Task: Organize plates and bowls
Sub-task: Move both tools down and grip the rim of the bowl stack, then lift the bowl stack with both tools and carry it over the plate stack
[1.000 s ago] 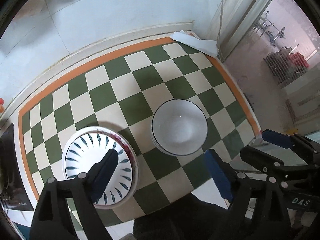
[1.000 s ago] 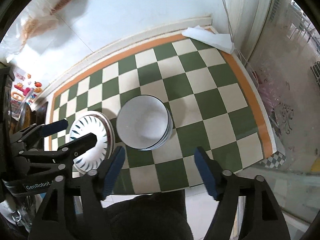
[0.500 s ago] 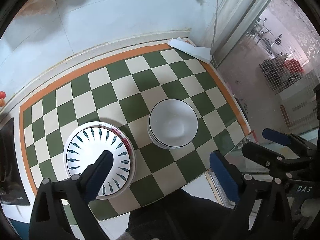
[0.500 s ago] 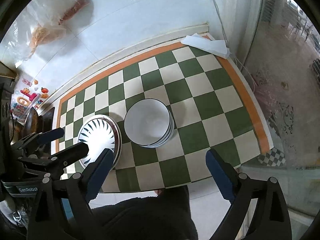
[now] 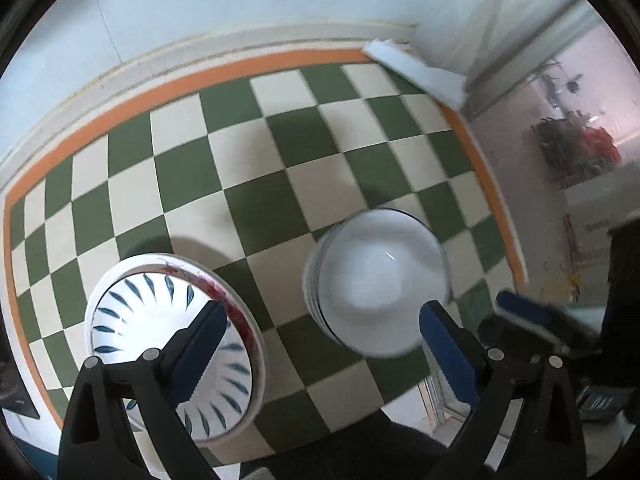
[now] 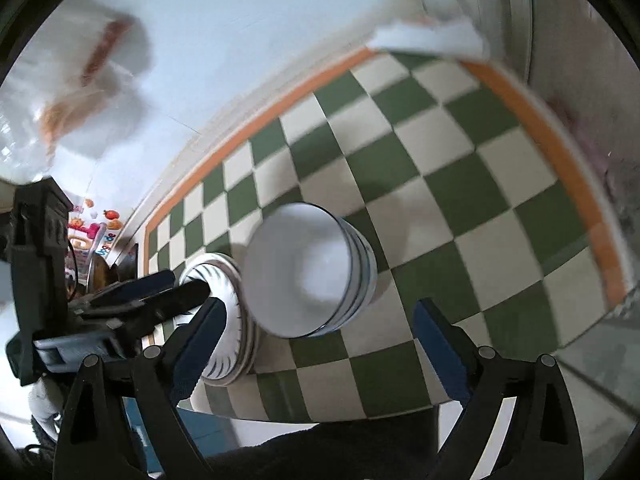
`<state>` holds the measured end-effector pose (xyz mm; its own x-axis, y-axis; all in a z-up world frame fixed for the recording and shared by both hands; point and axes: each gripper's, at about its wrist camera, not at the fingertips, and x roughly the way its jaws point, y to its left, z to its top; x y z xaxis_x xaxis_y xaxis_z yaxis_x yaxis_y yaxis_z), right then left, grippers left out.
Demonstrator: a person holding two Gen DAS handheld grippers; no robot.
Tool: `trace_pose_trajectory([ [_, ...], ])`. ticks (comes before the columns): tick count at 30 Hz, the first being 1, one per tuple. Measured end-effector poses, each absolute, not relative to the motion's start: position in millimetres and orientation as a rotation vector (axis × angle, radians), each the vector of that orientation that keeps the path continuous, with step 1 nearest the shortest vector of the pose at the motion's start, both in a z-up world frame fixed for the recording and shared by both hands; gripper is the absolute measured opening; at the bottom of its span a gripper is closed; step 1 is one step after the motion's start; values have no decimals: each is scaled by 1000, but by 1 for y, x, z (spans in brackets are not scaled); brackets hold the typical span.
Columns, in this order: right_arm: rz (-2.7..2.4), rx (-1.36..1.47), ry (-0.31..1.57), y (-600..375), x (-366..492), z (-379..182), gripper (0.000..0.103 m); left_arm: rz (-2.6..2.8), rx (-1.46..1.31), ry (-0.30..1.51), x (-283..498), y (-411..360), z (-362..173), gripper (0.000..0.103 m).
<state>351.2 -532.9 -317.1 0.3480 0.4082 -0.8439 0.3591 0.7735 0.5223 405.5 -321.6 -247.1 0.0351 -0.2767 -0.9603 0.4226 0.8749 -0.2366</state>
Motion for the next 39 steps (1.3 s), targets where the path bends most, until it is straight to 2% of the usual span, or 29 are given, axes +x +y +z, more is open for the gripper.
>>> trace_pose_trajectory([
  [7, 96, 930, 1315, -547, 371, -395, 96, -527, 6, 1628, 443, -335, -309, 99],
  [13, 136, 1013, 1351, -550, 383, -431, 94, -524, -41, 1763, 455, -345, -354, 99],
  [15, 157, 1010, 1368, -547, 388, -437, 91, -544, -65, 1782, 457, -348, -363, 96],
  [17, 179, 1023, 1391, -543, 393, -445, 88, -553, -81, 1796, 457, -349, -369, 87],
  [20, 200, 1058, 1431, -539, 399, -457, 76, -567, -123, 1808, 457, -350, -373, 83],
  [21, 209, 1064, 1451, -537, 401, -463, 64, -582, -130, 1807, 457, -351, -373, 79],
  [22, 216, 1071, 1459, -535, 402, -465, 57, -604, -151, 1809, 456, -352, -372, 69],
  [23, 217, 1072, 1452, -535, 403, -466, 57, -615, -181, 1815, 455, -351, -371, 64],
  [39, 282, 1013, 1446, -530, 400, -448, 55, -529, -149, 1716, 444, -343, -348, 64],
])
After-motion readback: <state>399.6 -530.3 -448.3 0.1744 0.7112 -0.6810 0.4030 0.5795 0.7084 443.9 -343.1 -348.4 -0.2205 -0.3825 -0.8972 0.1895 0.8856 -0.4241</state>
